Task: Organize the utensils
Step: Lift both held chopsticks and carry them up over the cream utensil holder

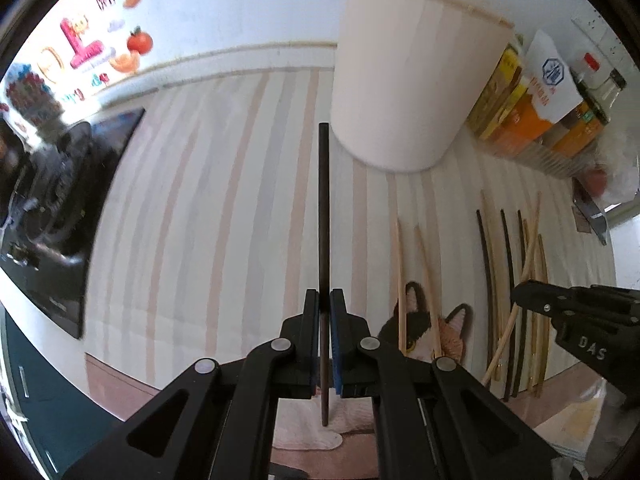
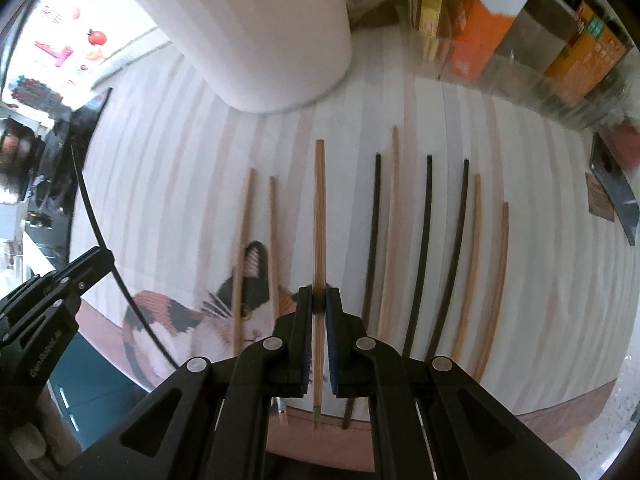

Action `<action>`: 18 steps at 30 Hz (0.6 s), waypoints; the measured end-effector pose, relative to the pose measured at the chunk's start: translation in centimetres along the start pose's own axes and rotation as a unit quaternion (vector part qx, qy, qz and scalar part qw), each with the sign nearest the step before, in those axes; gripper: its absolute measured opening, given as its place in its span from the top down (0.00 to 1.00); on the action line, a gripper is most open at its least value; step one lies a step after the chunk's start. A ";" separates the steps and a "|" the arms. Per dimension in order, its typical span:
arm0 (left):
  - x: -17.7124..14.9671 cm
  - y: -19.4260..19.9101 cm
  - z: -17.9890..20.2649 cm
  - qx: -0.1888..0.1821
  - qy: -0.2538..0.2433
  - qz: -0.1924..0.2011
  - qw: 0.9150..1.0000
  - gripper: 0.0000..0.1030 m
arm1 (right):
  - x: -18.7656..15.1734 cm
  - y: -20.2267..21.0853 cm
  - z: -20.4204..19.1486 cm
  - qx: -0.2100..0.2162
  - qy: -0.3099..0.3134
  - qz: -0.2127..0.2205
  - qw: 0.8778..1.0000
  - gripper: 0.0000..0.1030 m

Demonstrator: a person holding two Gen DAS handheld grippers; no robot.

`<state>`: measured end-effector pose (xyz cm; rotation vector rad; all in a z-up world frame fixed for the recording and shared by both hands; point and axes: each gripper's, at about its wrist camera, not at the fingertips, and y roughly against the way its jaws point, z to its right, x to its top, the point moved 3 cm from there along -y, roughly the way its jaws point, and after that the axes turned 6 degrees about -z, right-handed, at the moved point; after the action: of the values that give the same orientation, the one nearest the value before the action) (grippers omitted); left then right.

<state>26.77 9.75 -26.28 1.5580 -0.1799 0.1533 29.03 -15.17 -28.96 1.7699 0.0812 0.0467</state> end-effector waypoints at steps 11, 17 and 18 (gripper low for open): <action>0.6 5.1 3.0 0.001 -0.003 0.064 0.998 0.98 | 0.8 7.2 -1.5 -0.011 0.020 0.094 0.995 0.94; 2.6 10.0 3.9 -0.021 -0.005 0.121 0.992 0.98 | 1.8 11.8 -1.9 -0.003 0.016 0.147 0.989 0.94; 3.0 11.2 3.9 -0.027 -0.004 0.134 0.991 0.98 | 2.0 13.0 -1.8 0.003 0.015 0.158 0.987 0.94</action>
<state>27.25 5.88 -14.67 1.4753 -0.3965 0.3495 31.31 -15.81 -15.86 1.7741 -0.1792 0.3017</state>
